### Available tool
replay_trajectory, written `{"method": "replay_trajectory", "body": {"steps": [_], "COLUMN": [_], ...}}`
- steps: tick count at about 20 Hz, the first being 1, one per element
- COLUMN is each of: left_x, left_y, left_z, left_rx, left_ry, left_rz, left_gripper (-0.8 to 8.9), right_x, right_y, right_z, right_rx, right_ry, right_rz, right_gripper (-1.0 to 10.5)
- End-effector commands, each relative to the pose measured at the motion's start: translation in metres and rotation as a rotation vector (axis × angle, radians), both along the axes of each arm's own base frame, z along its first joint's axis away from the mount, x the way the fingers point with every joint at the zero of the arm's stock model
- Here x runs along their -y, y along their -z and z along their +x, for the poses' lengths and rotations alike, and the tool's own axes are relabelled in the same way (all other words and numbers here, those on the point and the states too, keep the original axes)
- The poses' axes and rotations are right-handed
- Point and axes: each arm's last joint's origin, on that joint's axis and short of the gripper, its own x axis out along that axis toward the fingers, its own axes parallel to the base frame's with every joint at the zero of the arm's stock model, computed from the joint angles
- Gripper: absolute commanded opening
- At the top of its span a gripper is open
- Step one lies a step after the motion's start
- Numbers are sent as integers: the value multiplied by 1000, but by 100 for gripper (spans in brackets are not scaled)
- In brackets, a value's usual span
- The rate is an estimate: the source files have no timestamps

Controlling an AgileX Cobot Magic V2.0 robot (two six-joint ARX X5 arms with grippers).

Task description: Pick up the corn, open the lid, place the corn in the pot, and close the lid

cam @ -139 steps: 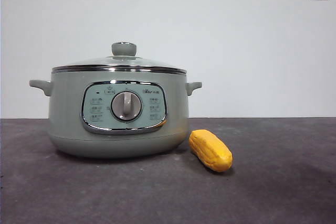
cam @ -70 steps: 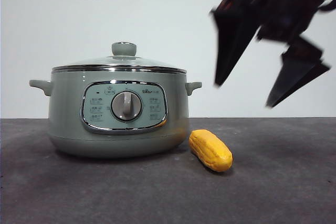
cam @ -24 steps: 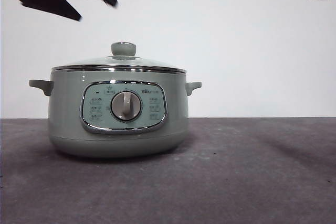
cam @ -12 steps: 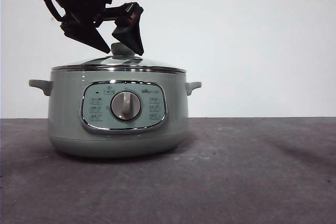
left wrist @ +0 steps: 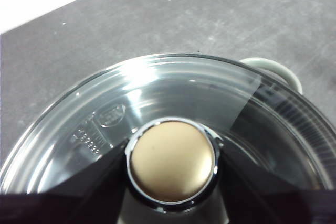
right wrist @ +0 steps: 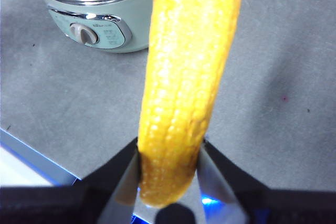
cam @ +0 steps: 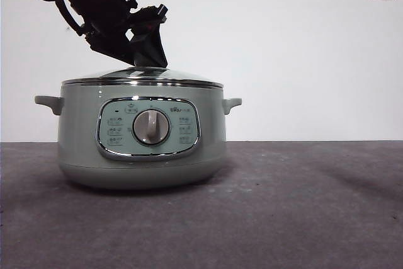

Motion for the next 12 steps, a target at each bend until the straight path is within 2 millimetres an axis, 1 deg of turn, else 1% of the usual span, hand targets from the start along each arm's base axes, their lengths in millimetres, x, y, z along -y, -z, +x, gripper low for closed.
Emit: {"method": "replay_trajectory", "body": {"steps": [1, 5, 7, 9, 12], "left_x": [0, 0, -1, -5, -12], "left_y": [5, 3, -6, -21, -52], "left_z": [2, 2, -1, -5, -18], "left_rx": [-22, -17, 5, 41, 107], "left_ry": [-14, -16, -19, -27, -25], "left_rz": [1, -5, -22, -46, -92], "left_gripper": [-8, -8, -8, -8, -8], "right_x": [0, 0, 0, 0, -1], "right_y": [-1, -1, -1, -1, -3], "right_z": [0, 0, 0, 0, 1], "right_rx": [11, 14, 14, 14, 26], "right_ry": [5, 3, 3, 3, 3], "right_rz": [7, 5, 5, 5, 14], "right_gripper": [-12, -12, -12, -12, -12]}}
